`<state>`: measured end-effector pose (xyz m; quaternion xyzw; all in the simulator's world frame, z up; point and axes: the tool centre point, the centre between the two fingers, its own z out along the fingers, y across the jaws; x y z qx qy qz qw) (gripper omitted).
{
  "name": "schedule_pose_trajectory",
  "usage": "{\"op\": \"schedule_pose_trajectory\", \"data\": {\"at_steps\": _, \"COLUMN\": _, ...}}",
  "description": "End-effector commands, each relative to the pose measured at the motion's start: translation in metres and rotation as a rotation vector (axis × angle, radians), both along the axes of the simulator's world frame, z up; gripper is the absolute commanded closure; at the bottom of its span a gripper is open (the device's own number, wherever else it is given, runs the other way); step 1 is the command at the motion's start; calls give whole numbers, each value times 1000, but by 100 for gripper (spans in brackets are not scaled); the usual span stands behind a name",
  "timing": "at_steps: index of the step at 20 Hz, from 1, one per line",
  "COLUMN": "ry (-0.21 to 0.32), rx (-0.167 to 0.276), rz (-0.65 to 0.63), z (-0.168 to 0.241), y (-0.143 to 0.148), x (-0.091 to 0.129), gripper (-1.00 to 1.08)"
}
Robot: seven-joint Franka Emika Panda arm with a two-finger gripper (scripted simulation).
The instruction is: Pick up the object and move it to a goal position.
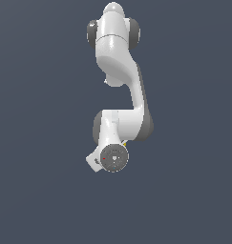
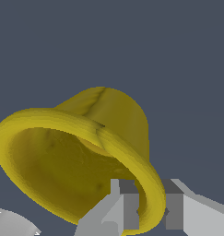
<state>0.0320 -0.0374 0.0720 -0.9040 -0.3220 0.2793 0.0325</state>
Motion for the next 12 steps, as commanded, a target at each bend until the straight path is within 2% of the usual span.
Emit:
{"op": "schedule_pose_trajectory", "data": {"at_steps": 1, "ry": -3, "rx": 1, "rz": 2, "z": 10, "y": 12, "x": 2, "gripper": 108}}
{"op": "schedule_pose_trajectory", "data": {"at_steps": 12, "ry": -3, "rx": 1, "rz": 3, "z": 53, "y": 68, "x": 13, "gripper": 108}}
